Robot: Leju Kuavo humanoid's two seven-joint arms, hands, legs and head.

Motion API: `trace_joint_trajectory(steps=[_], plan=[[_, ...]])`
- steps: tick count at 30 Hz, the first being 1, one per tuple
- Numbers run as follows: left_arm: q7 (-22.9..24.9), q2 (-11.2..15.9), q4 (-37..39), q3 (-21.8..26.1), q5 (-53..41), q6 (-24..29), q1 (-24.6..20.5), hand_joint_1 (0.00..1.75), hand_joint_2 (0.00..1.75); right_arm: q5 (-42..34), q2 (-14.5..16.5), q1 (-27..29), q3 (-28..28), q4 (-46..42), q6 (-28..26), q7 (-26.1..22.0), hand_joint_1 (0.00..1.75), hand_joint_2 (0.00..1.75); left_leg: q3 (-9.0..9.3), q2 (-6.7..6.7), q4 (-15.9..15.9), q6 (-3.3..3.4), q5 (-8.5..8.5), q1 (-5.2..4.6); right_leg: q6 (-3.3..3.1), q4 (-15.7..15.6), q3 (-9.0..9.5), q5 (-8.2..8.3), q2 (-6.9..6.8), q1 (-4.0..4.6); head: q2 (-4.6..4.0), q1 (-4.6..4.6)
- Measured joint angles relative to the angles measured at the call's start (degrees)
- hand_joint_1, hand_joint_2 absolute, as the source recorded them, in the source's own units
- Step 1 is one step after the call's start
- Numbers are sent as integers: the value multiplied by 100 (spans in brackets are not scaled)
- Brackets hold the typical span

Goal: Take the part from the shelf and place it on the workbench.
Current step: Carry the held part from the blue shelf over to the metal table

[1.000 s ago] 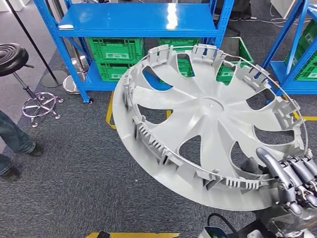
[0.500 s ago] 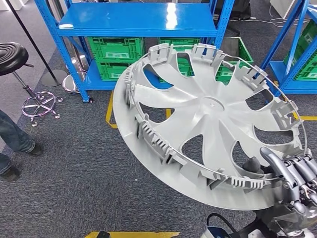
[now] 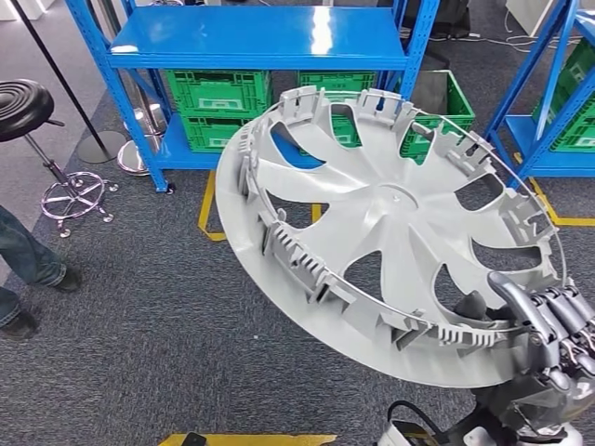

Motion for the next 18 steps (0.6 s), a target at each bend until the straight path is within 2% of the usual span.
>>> trace_joint_trajectory(steps=[2, 4, 5, 6, 7, 8, 9, 11, 12, 14, 15, 17, 18], plan=[[0, -8, 0, 0, -8, 0, -3, 0, 0, -17, -1, 7, 1, 7, -1, 0, 175, 175, 22, 53, -111, 61, 76, 30, 15, 318, -161, -228, 8, 6, 0, 14], [0, -11, 1, 1, -15, 0, -1, 0, 0, -29, -2, 13, 1, 19, -1, -1, 175, 175, 5, 119, -126, 86, 97, 29, 27, 1076, -500, -619, 9, 0, 0, 27], [0, -11, 1, 1, -16, 0, 1, 0, 0, -31, -2, 19, 1, 27, -1, -1, 175, 175, -3, 155, -121, 84, 95, 25, 37, 1408, -644, -738, 7, -2, 0, 30], [0, -12, 1, 1, -16, 0, 3, 0, 0, -30, -2, 26, 0, 38, 0, 1, 175, 175, -7, 194, -114, 77, 90, 23, 47, 1575, -709, -762, 3, -5, 0, 29], [0, -13, 1, 1, -17, 0, 2, 0, 0, -29, -2, 33, -1, 46, 0, 3, 175, 175, -8, 231, -102, 63, 81, 26, 55, 1500, -660, -669, -8, -8, 0, 30], [0, -15, 1, 1, -19, -1, 2, 0, 0, -29, -2, 39, -1, 52, 0, 3, 175, 175, -6, 267, -81, 40, 63, 34, 60, 1187, -491, -484, -45, -13, 0, 29], [0, -16, 1, 0, -22, -1, 1, 0, 0, -29, -2, 40, 0, 56, 0, 3, 175, 175, -5, 303, -49, 6, 36, 37, 69, 779, -274, -329, -138, -9, 0, 30], [0, -11, 1, 0, -30, -1, 1, 0, 0, -29, -2, 34, 2, 64, -1, 2, 175, 175, -19, 369, 40, -72, -24, 18, 31, 182, 51, -164, -288, 9, 0, 43], [0, -7, 1, 0, -32, -1, 3, 0, 0, -29, -1, 33, 2, 69, -1, 1, 175, 175, -26, 403, 72, -103, -40, 2, 2, 100, 95, -177, -314, 22, 0, 43], [0, -5, 2, 0, -32, 0, 3, 0, 0, -28, 0, 38, 2, 75, -2, 10, 175, 175, -30, 475, 97, -135, -51, -1, -70, 125, 63, -169, -208, 29, 0, 34], [0, -6, 2, 0, -32, 0, -3, 0, 0, -28, 0, 40, 2, 76, -2, 13, 175, 175, -31, 455, 122, -159, -86, 11, -97, 128, 51, -160, -158, 25, 0, 28], [0, -8, 2, 0, -33, 0, -16, 0, 0, -26, 0, 37, 5, 76, -2, 16, 175, 175, -141, 280, 423, -213, -322, 42, -160, 120, 39, -137, -55, 9, 0, 23], [0, -8, 2, 0, -33, 0, -17, 0, 0, -24, 0, 35, 8, 78, -2, 14, 175, 175, -274, 162, 750, -237, -514, 54, -182, 120, 32, -129, -4, 8, 0, 21]])
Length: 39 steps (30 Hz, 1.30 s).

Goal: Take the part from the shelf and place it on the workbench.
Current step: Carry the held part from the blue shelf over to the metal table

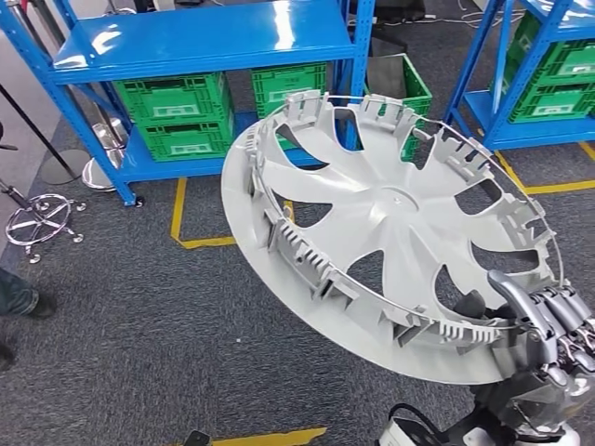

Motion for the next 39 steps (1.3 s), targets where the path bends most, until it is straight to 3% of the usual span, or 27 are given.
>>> trace_joint_trajectory(steps=[2, 3, 4, 6, 8, 10, 12, 14, 16, 18, 19, 20, 22, 24, 25, 27, 29, 31, 33, 34, 35, 36, 38, 39], plan=[[0, 2, 0, 0, -1, 0, 12, 0, 0, 4, 0, 0, 2, 7, 0, 1, 175, 175, -341, -102, 773, -10, -331, 7, -26, 1, -13, 11, 121, 7, 0, 0], [0, 2, 0, 0, 0, 0, 18, 0, 0, 5, 0, 2, 2, 14, 0, 1, 175, 175, -444, -114, 988, 1, -365, 6, -33, 1, -16, 15, 192, 15, 0, 1], [0, 2, 0, 0, 1, 0, 21, 0, 0, 6, 0, 3, 2, 20, 0, 1, 175, 175, -455, -126, 990, 23, -283, 5, -37, 1, -16, 19, 267, 24, 0, 1], [0, 2, 0, 0, 1, 0, 21, 0, 0, 6, 0, 5, 2, 27, 0, 0, 175, 175, -189, -224, 359, 105, 144, -3, -39, 1, -7, 27, 426, 42, 0, 2], [0, 13, 0, -1, 4, 3, 20, 0, 0, 9, 0, -1, 3, 29, 1, -1, 175, 175, 114, -532, -346, 203, 441, -1, -20, 3, -28, 49, 560, 31, 0, 15], [1, 19, 0, -2, 15, 8, 21, 0, 0, 17, 0, -5, 8, 32, 1, 0, 175, 175, 198, -723, -583, 248, 470, -15, 30, 4, -90, 84, 674, -17, 0, 4], [1, 15, 0, -2, 25, 11, 20, 0, 0, 48, 0, 4, 11, 27, 0, 1, 175, 175, 204, -610, -670, 238, 495, -17, 96, 5, -161, 112, 752, -40, 0, -23], [-2, 8, 1, -1, 32, 6, 13, 0, 0, 90, -1, 5, 14, 16, 0, -2, 175, 175, 225, -446, -774, 238, 543, 15, 141, 201, -304, -22, 513, -9, 0, 4], [-4, -2, 1, 0, 37, -1, 20, 0, 0, 112, -2, -8, 28, 7, 0, -11, 175, 175, 234, -270, -819, 250, 568, 23, 175, 811, -596, -373, 168, 14, 0, 48], [-4, -1, 2, 0, 38, -2, 38, 0, 0, 121, -2, -11, 42, 5, 0, -15, 175, 175, 230, -80, -814, 252, 566, 19, 219, 1459, -875, -634, 62, 5, 0, 64], [-4, 1, 2, 0, 38, -3, 40, 0, 0, 126, -2, -9, 44, 5, 0, -14, 175, 175, 230, 10, -812, 248, 561, 17, 236, 1546, -894, -623, 39, 2, 0, 65], [-4, 2, 2, 0, 38, -4, 37, 0, 0, 131, -2, -8, 45, 4, 0, -14, 175, 175, 234, 93, -808, 238, 554, 17, 246, 1398, -792, -509, 9, -1, 0, 66], [-4, 0, 2, 0, 38, -8, 25, 0, 0, 143, -3, -8, 52, -2, 0, -14, 175, 175, 251, 228, -788, 202, 525, 11, 241, 613, -335, -182, -192, 9, 0, 67], [-5, -2, 2, 0, 38, -11, 19, 0, 0, 162, -4, -10, 67, -10, 0, -14, 175, 175, 261, 325, -742, 147, 486, -24, 175, 17, 16, -34, -400, 37, 0, 63], [-5, -1, 2, 0, 38, -12, 19, 0, 0, 175, -4, -10, 73, -14, 0, -14, 175, 175, 264, 372, -725, 122, 476, -42, 137, -73, 64, -39, -439, 54, 0, 61], [-7, 0, 2, 0, 39, -13, 16, 0, 0, 197, -4, -8, 79, -21, 0, -14, 175, 175, 265, 454, -706, 77, 457, -47, 60, -69, 47, -13, -309, 55, 0, 59], [-7, 1, 2, 0, 39, -12, 8, 0, 0, 215, -3, -12, 83, -31, 0, -13, 175, 175, 215, 279, -542, 16, 300, -19, -1, -82, 28, 21, -187, 31, 0, 53], [-5, 4, 2, 0, 38, -9, 14, 0, 0, 230, -2, -18, 88, -38, 0, -11, 175, 175, -5, -12, 20, -33, -58, 11, -44, -91, 14, 44, -66, 14, 0, 45], [-2, 10, 2, 0, 38, -7, 33, 0, 0, 240, -2, -12, 90, -38, 0, -9, 175, 175, -315, -108, 745, -44, -372, 20, -62, -88, 1, 54, 84, 15, 0, 47], [-1, 14, 2, 0, 38, -7, 40, 0, 0, 248, -2, -3, 90, -38, 0, -9, 175, 175, -396, -121, 931, -40, -396, 20, -65, -86, -1, 58, 167, 15, 0, 47], [0, 16, 2, 0, 37, -7, 42, 0, 0, 255, -2, 6, 90, -38, 0, -9, 175, 175, -377, -131, 890, -27, -296, 20, -65, -83, 1, 61, 248, 16, 0, 47], [0, 17, 2, 0, 37, -7, 42, 0, 0, 263, -2, 13, 90, -38, 0, -9, 175, 175, -259, -162, 629, -8, -97, 22, -62, -79, 6, 63, 328, 15, 0, 47], [0, 21, 2, -1, 36, -7, 40, 0, 0, 276, -2, 14, 90, -38, 0, -9, 175, 175, 66, -395, -117, 44, 307, 36, -43, -62, 1, 69, 476, 22, 0, 50], [0, 23, 2, -1, 34, -7, 39, 0, 0, 281, -2, 13, 90, -39, 0, -9, 175, 175, 189, -526, -409, 66, 404, 45, -20, -50, -22, 79, 547, 20, 0, 49]])
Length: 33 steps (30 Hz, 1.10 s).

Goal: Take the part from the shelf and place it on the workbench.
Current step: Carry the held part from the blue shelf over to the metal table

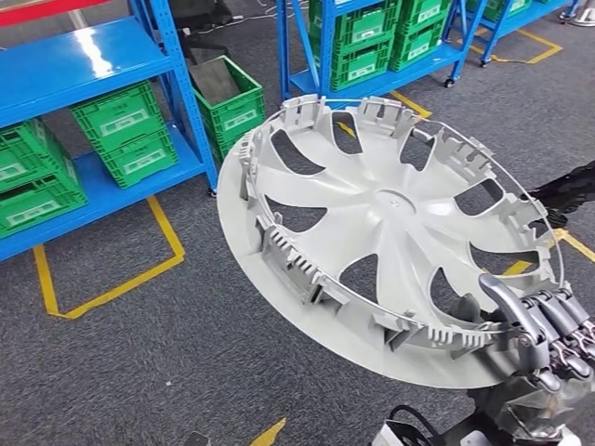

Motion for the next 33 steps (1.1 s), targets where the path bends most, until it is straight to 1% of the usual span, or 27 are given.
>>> trace_joint_trajectory(steps=[1, 2, 3, 4, 6, 7, 8, 9, 10, 11, 12, 13, 15, 16, 17, 19, 21, 23, 24, 25, 26, 27, 28, 30, 31, 32, 33], plan=[[2, 1, 0, -1, -4, 0, -1, 0, 0, 8, 0, 1, 0, -5, 0, 0, 175, 175, 56, -99, -157, 15, 22, 5, 31, 9, -35, 15, 61, -6, 0, 1], [5, 2, 0, -1, -9, 0, -2, 0, 0, 17, 0, 7, 0, -13, 0, 1, 175, 175, 68, -130, -208, 24, -1, 4, 70, 8, -70, 37, 122, -13, 0, -1], [8, -1, 0, -2, -19, -1, -4, 0, 0, 27, 0, 18, 0, -21, 0, 0, 175, 175, 74, -77, -243, 39, -5, 4, 108, -2, -100, 58, 179, -27, 0, -2], [10, -4, 0, -3, -26, -1, -8, 0, 0, 37, 0, 35, -1, -31, 0, 0, 175, 175, 73, -12, -264, 63, 10, 8, 140, 6, -132, 53, 148, -29, 0, -1], [8, -15, 0, -5, -35, -10, -17, 0, 0, 62, 0, 58, -1, -48, 0, -4, 175, 175, 81, 139, -310, 124, 43, 15, 190, 279, -287, -129, -129, -10, 0, 24], [7, -16, 0, -7, -35, -18, -15, 0, 0, 76, 0, 67, -1, -55, 0, -5, 175, 175, 81, 226, -316, 146, 47, 7, 207, 601, -439, -311, -315, -2, 0, 33], [8, -17, 0, -7, -36, -25, -8, 0, 0, 90, 0, 74, -1, -59, 0, -6, 175, 175, 78, 312, -314, 160, 43, -6, 224, 994, -615, -503, -434, 3, 0, 45], [26, -15, 0, -8, -42, -25, 0, 0, 0, 101, 0, 86, -1, -60, 0, -4, 175, 175, 76, 403, -313, 168, 38, -18, 237, 1358, -774, -651, -482, 2, 0, 48], [83, -14, 0, -9, -56, -8, 4, 0, 0, 109, 0, 102, -2, -60, 0, -2, 175, 175, 77, 491, -312, 173, 34, -28, 243, 1571, -859, -705, -501, 2, 0, 48], [192, -13, 0, -14, -84, 31, 2, 0, 0, 113, 0, 115, -3, -60, 0, -1, 175, 175, 79, 572, -310, 176, 30, -38, 240, 1564, -833, -651, -517, 2, 0, 49], [347, -13, 0, -24, -120, 81, -1, 0, 0, 113, 0, 125, -4, -61, 0, 0, 175, 175, 88, 648, -310, 175, 25, -48, 225, 1324, -686, -503, -547, 5, 0, 49], [512, -14, 0, -40, -153, 135, -3, 0, 0, 110, 0, 128, -4, -67, 0, 0, 175, 175, 102, 718, -310, 172, 16, -58, 200, 915, -451, -318, -619, 15, 0, 49], [728, -14, 0, -75, -194, 204, 1, 0, 0, 104, 0, 125, -4, -83, 0, 0, 175, 175, 120, 831, -302, 146, -7, -95, 132, 187, -26, -110, -834, 68, 0, 44], [771, -13, 0, -86, -203, 219, 4, 0, 0, 102, 0, 124, -4, -91, 0, 0, 175, 175, 122, 878, -295, 129, -14, -110, 103, 16, 69, -89, -896, 92, 0, 42], [796, -13, 0, -93, -213, 225, 6, 0, 0, 101, 0, 125, -4, -97, 0, 1, 175, 175, 121, 924, -289, 110, -16, -122, 80, -17, 84, -104, -901, 111, 0, 41], [952, -12, 0, -97, -227, 232, 0, 0, 0, 97, 0, 135, -4, -110, 0, 1, 175, 175, 130, 970, -271, 60, -40, -118, 31, -32, 62, -69, -783, 91, 0, 43], [1294, -4, 2, -97, -225, 227, 11, 0, 0, 85, 0, 136, -3, -126, 0, 0, 175, 175, 58, 751, -54, -5, -223, -95, -34, -66, 59, -29, -676, 53, 0, 34], [1845, 21, 7, -90, -198, 155, 57, 0, 0, 62, 0, 130, 2, -134, 0, 0, 175, 175, -220, 466, 612, -55, -603, -62, -75, -77, 45, -4, -557, 36, 0, 24], [2149, 42, 9, -84, -176, 92, 94, 0, 0, 49, 0, 128, 4, -133, 0, 0, 175, 175, -390, 414, 1001, -71, -770, -53, -83, -72, 34, 2, -483, 35, 0, 23], [2435, 62, 12, -76, -153, 25, 133, 0, 0, 40, 0, 129, 5, -131, 0, 0, 175, 175, -513, 399, 1279, -82, -849, -46, -86, -65, 27, 6, -404, 35, 0, 23], [2644, 78, 14, -69, -137, -35, 169, 0, 0, 33, 0, 130, 6, -128, 0, 1, 175, 175, -550, 395, 1354, -88, -809, -40, -87, -56, 22, 8, -326, 34, 0, 22], [2792, 91, 15, -61, -122, -77, 195, 0, 0, 28, 0, 131, 7, -125, 0, 1, 175, 175, -489, 383, 1207, -90, -659, -31, -85, -43, 19, 9, -248, 32, 0, 22], [2887, 97, 15, -52, -114, -106, 206, 0, 0, 25, 0, 130, 10, -124, 0, 1, 175, 175, -339, 336, 866, -88, -434, -15, -80, -27, 19, 9, -176, 29, 0, 22], [2984, 105, 16, -35, -105, -140, 205, 0, 0, 18, 0, 123, 28, -122, 1, 1, 175, 175, -16, 27, 126, -77, -129, 35, -47, 16, -8, 9, -45, 30, 0, 27], [3004, 107, 16, -26, -103, -151, 205, 0, 0, 14, 0, 118, 40, -122, 1, 0, 175, 175, 75, -108, -97, -69, -74, 48, -14, 33, -37, 18, 15, 27, 0, 29], [3011, 107, 17, -14, -101, -158, 208, 0, 0, 9, 0, 117, 49, -122, 1, 1, 175, 175, 104, -194, -179, -53, -86, 49, 27, 40, -71, 33, 78, 20, 0, 29], [3011, 107, 17, -3, -101, -163, 213, 0, 0, 5, 0, 117, 56, -122, 1, 1, 175, 175, 101, -164, -201, -30, -80, 36, 71, 39, -101, 55, 143, 8, 0, 32]])
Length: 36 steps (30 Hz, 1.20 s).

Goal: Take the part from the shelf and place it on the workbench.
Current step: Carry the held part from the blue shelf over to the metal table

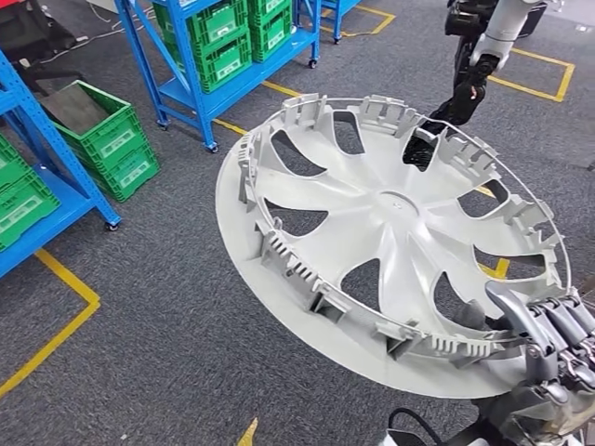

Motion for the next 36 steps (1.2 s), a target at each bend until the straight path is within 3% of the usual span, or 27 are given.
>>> trace_joint_trajectory(steps=[1, 3, 5, 7, 8, 9, 11, 13, 14, 16, 17, 19, 21, 22, 23, 24, 25, 27, 29, 31, 32, 34, 36], plan=[[-4, -3, 0, 10, 0, -3, 2, 0, 0, -4, 0, 7, 4, 0, -1, -1, 175, 175, -3, 75, -5, 39, 18, -4, 37, -2, -38, 13, 22, -16, 0, -3], [-21, -9, 0, 23, 0, -5, -1, 0, 0, -9, 0, 8, 13, 1, -1, -4, 175, 175, -1, 231, -45, 127, 60, 0, 87, 163, -163, -91, -208, -8, 0, 22], [-32, -13, 0, 34, 0, -6, 2, 0, 0, -14, 0, -3, 26, 2, -1, -8, 175, 175, -10, 410, -63, 180, 78, -9, 122, 773, -460, -425, -545, 10, 0, 50], [-35, -9, 0, 48, 0, -6, 21, 0, 0, -16, 0, -6, 34, 7, -1, -6, 175, 175, -23, 603, -59, 191, 75, -28, 151, 1487, -776, -720, -636, 3, 0, 53], [-41, -5, 0, 53, 0, -5, 27, 0, 0, -17, 0, -3, 34, 11, -1, -5, 175, 175, -25, 693, -58, 193, 72, -34, 158, 1630, -825, -736, -648, 1, 0, 52], [-56, -3, 0, 57, -1, -5, 27, 0, 0, -17, 0, -2, 34, 15, -1, -4, 175, 175, -24, 776, -57, 192, 69, -37, 157, 1519, -741, -638, -671, 0, 0, 53], [-115, -6, 0, 58, -6, -5, 13, 0, 0, -20, 0, -4, 34, 20, -1, -4, 175, 175, -6, 908, -56, 175, 54, -43, 136, 751, -291, -317, -841, 10, 0, 53], [-182, -10, 0, 58, -14, -4, 2, 0, 0, -25, 0, -15, 36, 22, -1, -4, 175, 175, 8, 1006, -46, 130, 33, -70, 79, 92, 101, -160, -1037, 51, 0, 51], [-215, -10, 0, 58, -17, -3, 0, 0, 0, -29, 0, -18, 37, 23, -1, -4, 175, 175, 13, 1052, -44, 105, 27, -82, 49, -26, 166, -164, -1075, 72, 0, 48], [-282, -12, 0, 58, -24, -3, -4, 0, 0, -36, -1, -17, 38, 23, -1, -4, 175, 175, 26, 1147, -52, 50, 23, -91, -16, -42, 156, -145, -961, 81, 0, 47], [-320, -14, 0, 58, -28, -4, -9, 0, 0, -37, -1, -14, 39, 23, -1, -4, 175, 175, 29, 1121, -32, 17, -10, -85, -48, -59, 151, -126, -903, 70, 0, 44], [-397, -17, 0, 58, -34, -9, -16, 0, 0, -34, 0, -24, 46, 26, -1, -3, 175, 175, -81, 895, 268, -35, -242, -65, -116, -99, 150, -83, -791, 38, 0, 28], [-454, -11, 0, 58, -35, -18, -8, 0, 0, -29, 0, -35, 64, 34, -1, -1, 175, 175, -393, 635, 994, -58, -624, -48, -146, -99, 136, -65, -670, 30, 0, 13], [-471, -6, 0, 58, -35, -21, -1, 0, 0, -25, 0, -36, 72, 40, -1, -1, 175, 175, -553, 586, 1344, -63, -751, -45, -151, -95, 132, -63, -596, 31, 0, 10], [-482, -1, 0, 58, -35, -23, 6, 0, 0, -19, 0, -35, 77, 45, -1, 0, 175, 175, -649, 565, 1542, -66, -773, -45, -152, -89, 131, -62, -518, 32, 0, 10], [-489, 2, 0, 58, -35, -23, 10, 0, 0, -13, 0, -34, 79, 50, -1, -1, 175, 175, -655, 555, 1528, -65, -676, -42, -152, -80, 132, -62, -439, 31, 0, 8], [-493, 5, 0, 58, -36, -23, 11, 0, 0, -9, 0, -33, 79, 54, -1, -1, 175, 175, -562, 529, 1292, -61, -478, -36, -150, -67, 134, -63, -358, 29, 0, 8], [-505, 9, 1, 58, -36, -21, 9, 0, 0, -5, 0, -36, 81, 56, -1, -1, 175, 175, -257, 306, 540, -43, -75, -7, -129, -30, 123, -70, -210, 31, 0, 8], [-524, 9, 1, 58, -37, -12, 9, 0, 0, 3, -1, -43, 85, 57, -1, 1, 175, 175, -78, 89, 85, -23, 47, 13, -73, 4, 68, -63, -73, 26, 0, 11], [-535, 6, 1, 59, -37, -5, 7, 0, 0, 12, -1, -39, 88, 57, -1, 1, 175, 175, -62, 120, 22, 18, 28, 2, 1, -3, 9, -30, 50, 2, 0, 12], [-537, 3, 1, 60, -37, -2, 3, 0, 0, 15, -2, -29, 89, 57, -1, -1, 175, 175, -59, 188, 1, 55, 46, -1, 32, 7, -23, -31, 22, -5, 0, 13], [-543, -6, 1, 61, -37, 7, -2, 0, 0, 16, -2, -32, 91, 58, -1, -5, 175, 175, -50, 332, -42, 138, 81, 6, 82, 259, -180, -186, -255, 5, 0, 41], [-545, -8, 0, 61, -39, 16, 5, 0, 0, 17, -2, -47, 96, 65, -1, -8, 175, 175, -51, 490, -54, 178, 89, -7, 120, 936, -505, -535, -574, 13, 0, 67]])
